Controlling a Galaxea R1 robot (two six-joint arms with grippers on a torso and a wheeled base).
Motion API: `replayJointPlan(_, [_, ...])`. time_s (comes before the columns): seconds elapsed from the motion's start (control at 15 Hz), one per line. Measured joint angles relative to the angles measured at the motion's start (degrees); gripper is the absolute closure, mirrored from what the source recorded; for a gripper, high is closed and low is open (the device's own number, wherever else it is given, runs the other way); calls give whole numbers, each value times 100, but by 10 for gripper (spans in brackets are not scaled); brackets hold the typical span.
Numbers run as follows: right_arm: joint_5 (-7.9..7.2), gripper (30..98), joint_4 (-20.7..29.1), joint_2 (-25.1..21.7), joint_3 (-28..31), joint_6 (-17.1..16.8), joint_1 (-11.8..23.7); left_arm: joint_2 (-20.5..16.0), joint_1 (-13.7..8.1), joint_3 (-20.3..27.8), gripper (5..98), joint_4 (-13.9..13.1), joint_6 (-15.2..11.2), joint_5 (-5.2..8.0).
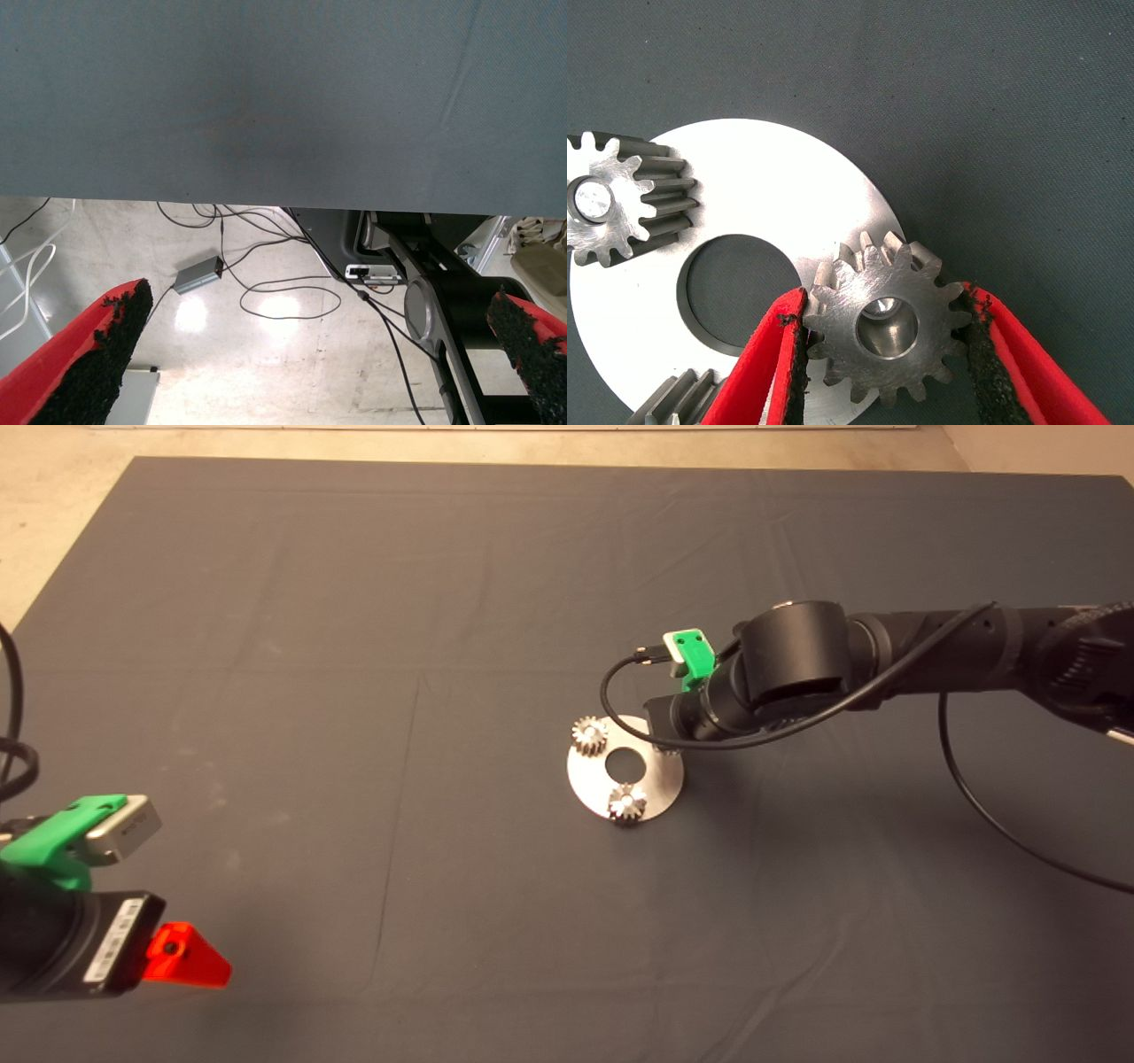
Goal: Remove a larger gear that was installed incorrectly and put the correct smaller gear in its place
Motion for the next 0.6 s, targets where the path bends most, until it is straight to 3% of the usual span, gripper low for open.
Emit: replayJointPlan(0.6, [1,888,0,-2,0,0,0,0,0,2,54,0,2,0])
